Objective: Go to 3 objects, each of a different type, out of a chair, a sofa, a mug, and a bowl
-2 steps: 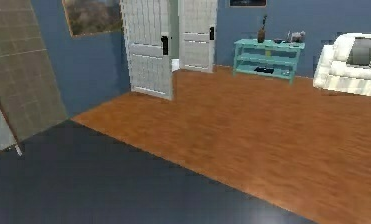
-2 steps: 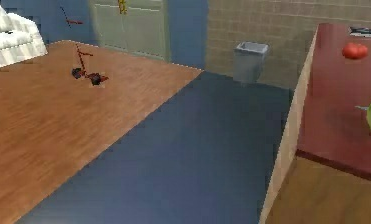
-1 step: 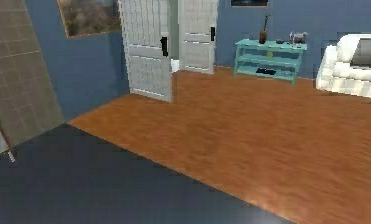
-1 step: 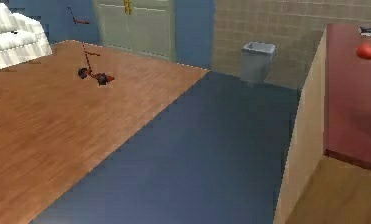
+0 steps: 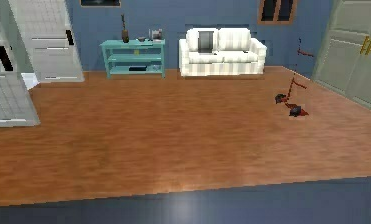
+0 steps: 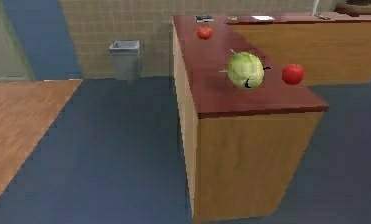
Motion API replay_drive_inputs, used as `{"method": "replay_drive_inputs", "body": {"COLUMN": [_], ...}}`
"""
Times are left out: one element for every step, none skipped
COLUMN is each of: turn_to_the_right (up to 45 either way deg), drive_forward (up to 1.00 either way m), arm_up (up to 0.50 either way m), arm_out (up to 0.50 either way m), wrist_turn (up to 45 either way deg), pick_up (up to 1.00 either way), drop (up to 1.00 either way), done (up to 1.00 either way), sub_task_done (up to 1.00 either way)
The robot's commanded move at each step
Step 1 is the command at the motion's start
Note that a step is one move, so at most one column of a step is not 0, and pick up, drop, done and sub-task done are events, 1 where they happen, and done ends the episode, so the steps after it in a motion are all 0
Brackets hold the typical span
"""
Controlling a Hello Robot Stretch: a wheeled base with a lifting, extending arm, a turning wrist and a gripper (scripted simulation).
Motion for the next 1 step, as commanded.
{"method": "replay_drive_inputs", "body": {"turn_to_the_right": [0.0], "drive_forward": [1.0], "arm_up": [0.0], "arm_out": [0.0], "wrist_turn": [0.0], "pick_up": [0.0], "drop": [0.0], "done": [0.0], "sub_task_done": [0.0]}}
